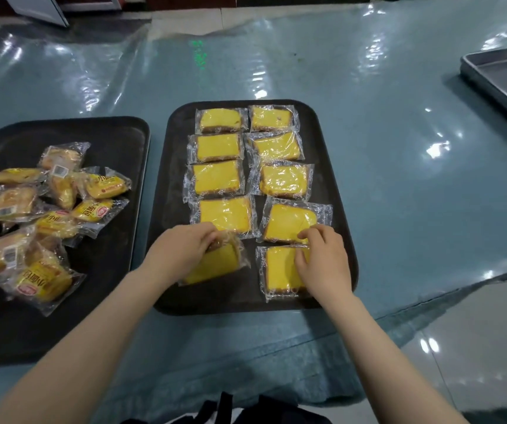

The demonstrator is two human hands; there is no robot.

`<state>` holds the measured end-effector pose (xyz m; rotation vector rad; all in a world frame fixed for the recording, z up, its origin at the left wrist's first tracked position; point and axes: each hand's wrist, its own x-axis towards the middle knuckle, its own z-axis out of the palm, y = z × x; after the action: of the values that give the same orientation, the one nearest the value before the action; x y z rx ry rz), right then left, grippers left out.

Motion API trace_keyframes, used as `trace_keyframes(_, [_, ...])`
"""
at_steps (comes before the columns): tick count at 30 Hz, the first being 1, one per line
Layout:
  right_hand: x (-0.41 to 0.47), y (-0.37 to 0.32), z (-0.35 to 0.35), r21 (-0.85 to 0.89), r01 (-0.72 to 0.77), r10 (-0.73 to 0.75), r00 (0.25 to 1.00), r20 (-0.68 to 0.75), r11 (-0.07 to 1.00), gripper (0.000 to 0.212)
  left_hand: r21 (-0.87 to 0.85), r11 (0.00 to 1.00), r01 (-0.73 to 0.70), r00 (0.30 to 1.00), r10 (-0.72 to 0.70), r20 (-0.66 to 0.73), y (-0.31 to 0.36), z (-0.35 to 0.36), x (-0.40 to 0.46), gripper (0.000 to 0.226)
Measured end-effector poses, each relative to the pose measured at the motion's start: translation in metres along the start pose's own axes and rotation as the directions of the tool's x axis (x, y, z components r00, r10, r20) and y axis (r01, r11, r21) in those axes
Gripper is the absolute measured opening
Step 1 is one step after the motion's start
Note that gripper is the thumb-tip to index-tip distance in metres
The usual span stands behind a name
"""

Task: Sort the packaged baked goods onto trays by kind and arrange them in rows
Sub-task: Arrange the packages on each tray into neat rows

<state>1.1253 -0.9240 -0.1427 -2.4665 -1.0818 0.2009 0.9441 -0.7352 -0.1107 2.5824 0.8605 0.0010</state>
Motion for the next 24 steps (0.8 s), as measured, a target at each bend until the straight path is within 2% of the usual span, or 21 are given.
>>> trace_keyframes(2, [0.008,-0.001,0.004,-0.006,0.038,-0.038,0.999,0.036,0.999,0.030,0.021,1.000,-0.013,0.976,0.008,0.215,0.002,-0.003,0.014,0.024])
trace_keyframes(4, [0.016,-0.002,0.010,-0.015,0.058,-0.057,0.994,0.091,0.998,0.042,0.043,0.999,-0.030,0.957,0.017,0.290,0.003,0.007,0.020,0.026])
trace_keyframes(5, [0.020,-0.003,0.015,-0.015,0.061,-0.058,0.989,0.134,0.998,0.050,0.047,0.998,-0.032,0.971,0.020,0.240,0.003,0.012,0.021,0.026])
trace_keyframes(7, [0.024,-0.004,0.026,-0.044,0.060,-0.049,0.976,0.214,0.997,0.063,0.034,0.998,-0.062,0.998,0.063,-0.026,0.001,0.025,0.018,0.024])
trace_keyframes(8, [0.024,-0.004,0.032,-0.087,0.065,-0.042,0.969,0.242,0.994,0.066,0.035,0.995,-0.093,0.985,0.097,-0.140,-0.001,0.032,0.015,0.026])
trace_keyframes(9, [0.024,-0.004,0.038,-0.145,0.074,-0.033,0.964,0.265,0.987,0.069,0.049,0.993,-0.107,0.977,0.114,-0.178,-0.003,0.039,0.012,0.032])
trace_keyframes(10, [0.023,-0.003,0.043,-0.205,0.088,-0.027,0.959,0.282,0.975,0.073,0.083,0.992,-0.093,0.986,0.103,-0.131,-0.003,0.046,0.009,0.043])
trace_keyframes(12, [0.020,0.000,0.050,-0.280,0.119,-0.028,0.951,0.306,0.953,0.078,0.199,0.978,-0.061,0.996,0.048,0.069,-0.005,0.064,0.000,0.067])
trace_keyframes(14, [0.024,0.004,0.050,-0.289,0.157,-0.054,0.942,0.332,0.944,0.081,0.275,0.959,-0.065,0.989,0.025,0.145,-0.006,0.080,-0.006,0.077])
trace_keyframes(17, [0.036,0.011,0.042,-0.253,0.206,-0.105,0.926,0.362,0.945,0.072,0.276,0.959,-0.071,0.984,0.023,0.175,-0.008,0.083,-0.006,0.077])
trace_keyframes(20, [0.047,0.012,0.037,-0.217,0.211,-0.130,0.933,0.335,0.953,0.062,0.171,0.985,-0.035,0.979,-0.001,0.206,-0.005,0.082,-0.007,0.081])
trace_keyframes(22, [0.054,0.008,0.037,-0.203,0.197,-0.131,0.945,0.299,0.959,0.061,0.096,0.994,0.054,0.988,-0.067,0.138,0.000,0.077,-0.003,0.081])
trace_keyframes(24, [0.061,0.004,0.038,-0.209,0.191,-0.124,0.947,0.297,0.959,0.062,0.113,0.991,0.068,0.996,-0.074,0.052,0.004,0.072,0.010,0.080])
